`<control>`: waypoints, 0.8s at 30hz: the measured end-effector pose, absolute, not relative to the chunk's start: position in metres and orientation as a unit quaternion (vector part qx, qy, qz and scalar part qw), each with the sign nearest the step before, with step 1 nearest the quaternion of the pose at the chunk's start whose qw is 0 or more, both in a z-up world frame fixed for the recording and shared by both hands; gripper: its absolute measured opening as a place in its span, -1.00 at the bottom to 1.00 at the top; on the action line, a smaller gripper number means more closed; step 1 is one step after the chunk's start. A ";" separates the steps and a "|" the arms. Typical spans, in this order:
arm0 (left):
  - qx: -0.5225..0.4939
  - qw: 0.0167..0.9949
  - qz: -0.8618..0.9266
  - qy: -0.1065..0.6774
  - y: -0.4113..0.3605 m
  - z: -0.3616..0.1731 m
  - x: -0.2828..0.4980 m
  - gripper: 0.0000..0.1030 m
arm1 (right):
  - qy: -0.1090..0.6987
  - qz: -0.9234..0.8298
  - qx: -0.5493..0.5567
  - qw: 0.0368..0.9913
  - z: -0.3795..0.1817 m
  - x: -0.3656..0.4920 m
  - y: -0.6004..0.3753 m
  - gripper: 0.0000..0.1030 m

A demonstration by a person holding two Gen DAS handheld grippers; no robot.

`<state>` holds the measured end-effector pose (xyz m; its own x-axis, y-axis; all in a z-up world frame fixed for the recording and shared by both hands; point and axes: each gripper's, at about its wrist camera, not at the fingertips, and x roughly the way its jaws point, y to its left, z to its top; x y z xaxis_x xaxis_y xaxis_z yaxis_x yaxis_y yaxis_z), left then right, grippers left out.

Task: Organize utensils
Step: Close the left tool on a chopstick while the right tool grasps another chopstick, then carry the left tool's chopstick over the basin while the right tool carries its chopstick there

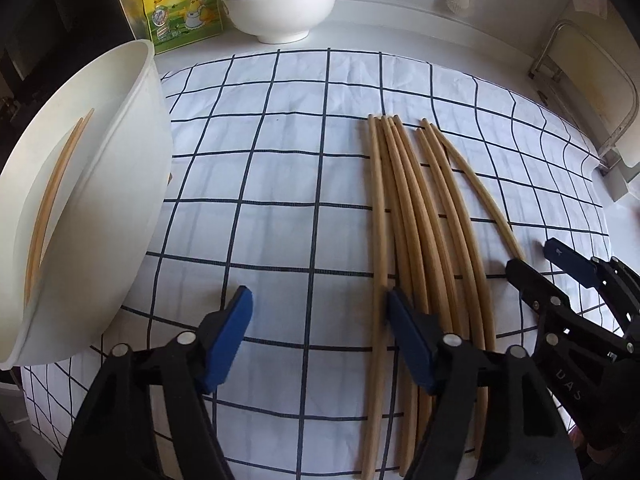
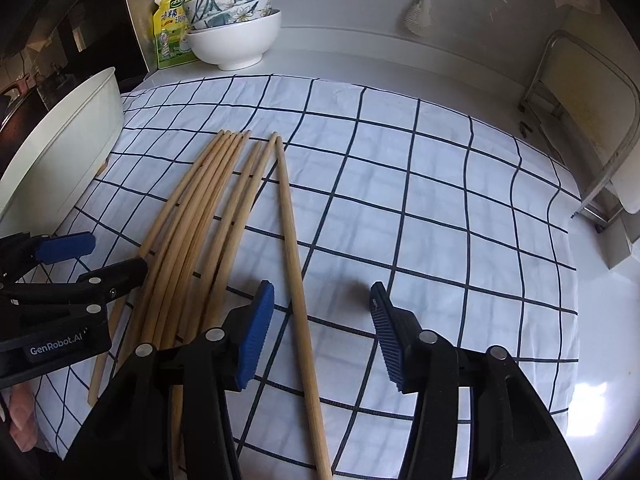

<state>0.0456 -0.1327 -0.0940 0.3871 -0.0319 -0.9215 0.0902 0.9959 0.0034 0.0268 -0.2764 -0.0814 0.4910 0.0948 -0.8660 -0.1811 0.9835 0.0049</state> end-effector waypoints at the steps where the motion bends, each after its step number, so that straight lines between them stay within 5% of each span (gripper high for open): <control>1: 0.028 0.833 -0.041 0.551 -0.134 -0.093 0.047 0.04 | 0.498 0.084 -0.046 0.862 -0.081 0.027 -0.274 -0.34; 4: 0.029 0.834 -0.047 0.550 -0.137 -0.091 0.049 -0.38 | 0.497 0.089 -0.055 0.861 -0.080 0.029 -0.266 -0.86; 7: 0.024 0.832 -0.054 0.552 -0.134 -0.091 0.053 -0.84 | 0.497 0.089 -0.062 0.861 -0.080 0.030 -0.259 -0.88; 24: -0.010 0.848 -0.114 0.518 -0.095 -0.025 0.055 -0.86 | 0.472 0.074 0.037 0.878 -0.015 0.025 -0.258 -0.88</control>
<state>0.0546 -0.0953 -0.0248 0.4368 -0.2032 -0.8763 0.1831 0.9738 -0.1346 0.0247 -0.2578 -0.0149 0.5437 0.1647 -0.8230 -0.0940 0.9863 0.1353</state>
